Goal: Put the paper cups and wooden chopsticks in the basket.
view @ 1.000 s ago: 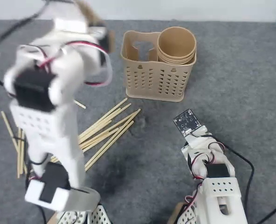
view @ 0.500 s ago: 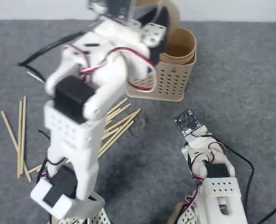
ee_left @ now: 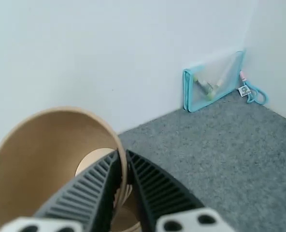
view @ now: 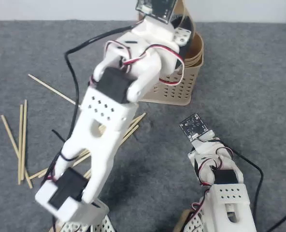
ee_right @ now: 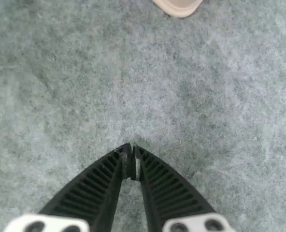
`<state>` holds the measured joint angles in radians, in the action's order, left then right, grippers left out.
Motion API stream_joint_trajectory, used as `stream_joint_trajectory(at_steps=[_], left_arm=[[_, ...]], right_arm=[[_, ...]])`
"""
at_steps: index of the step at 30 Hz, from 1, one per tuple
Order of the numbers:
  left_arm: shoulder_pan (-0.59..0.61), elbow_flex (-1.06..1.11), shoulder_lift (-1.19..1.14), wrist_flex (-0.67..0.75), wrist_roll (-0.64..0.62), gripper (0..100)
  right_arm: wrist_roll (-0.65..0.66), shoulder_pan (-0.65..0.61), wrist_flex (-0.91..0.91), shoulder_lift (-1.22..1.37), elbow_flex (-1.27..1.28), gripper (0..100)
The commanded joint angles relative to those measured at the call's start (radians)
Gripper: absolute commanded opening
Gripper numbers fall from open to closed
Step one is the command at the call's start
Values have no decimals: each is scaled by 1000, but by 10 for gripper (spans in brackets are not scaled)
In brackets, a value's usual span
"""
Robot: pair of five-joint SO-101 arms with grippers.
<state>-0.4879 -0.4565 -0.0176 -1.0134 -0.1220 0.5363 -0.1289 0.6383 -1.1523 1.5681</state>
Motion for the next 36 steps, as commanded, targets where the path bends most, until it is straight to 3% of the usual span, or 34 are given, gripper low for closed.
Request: stream_joint_trajectory(at_steps=[1, 7, 12, 17, 19, 24, 29, 32, 35, 36], left_arm=[[-6, -8, -38, 31, 12, 11], [-6, -36, -95, 26, 12, 11], [-31, -79, -97, -75, 12, 21], [-48, -208, -95, -236, 2, 261], [-41, -272, -95, -270, -44, 301], [25, -466, -95, -387, -68, 270], [86, -622, -94, -611, -72, 212], [123, -753, -94, -750, -74, 137], [164, -825, -66, -746, -74, 6], [167, -819, -38, -746, -74, 7]], right_arm=[[17, -5, 2, -24, -8, 7], [17, -5, 2, -24, -8, 7], [17, -5, -16, -18, -8, 7], [17, -5, -16, -18, -6, 7], [17, -5, -16, -18, -6, 7], [17, -5, -16, -18, -6, 7], [17, -5, -16, -18, -6, 7], [17, -5, -16, -18, -5, 7], [17, -5, -15, -18, -5, 7], [17, -5, -15, -18, -5, 7]])
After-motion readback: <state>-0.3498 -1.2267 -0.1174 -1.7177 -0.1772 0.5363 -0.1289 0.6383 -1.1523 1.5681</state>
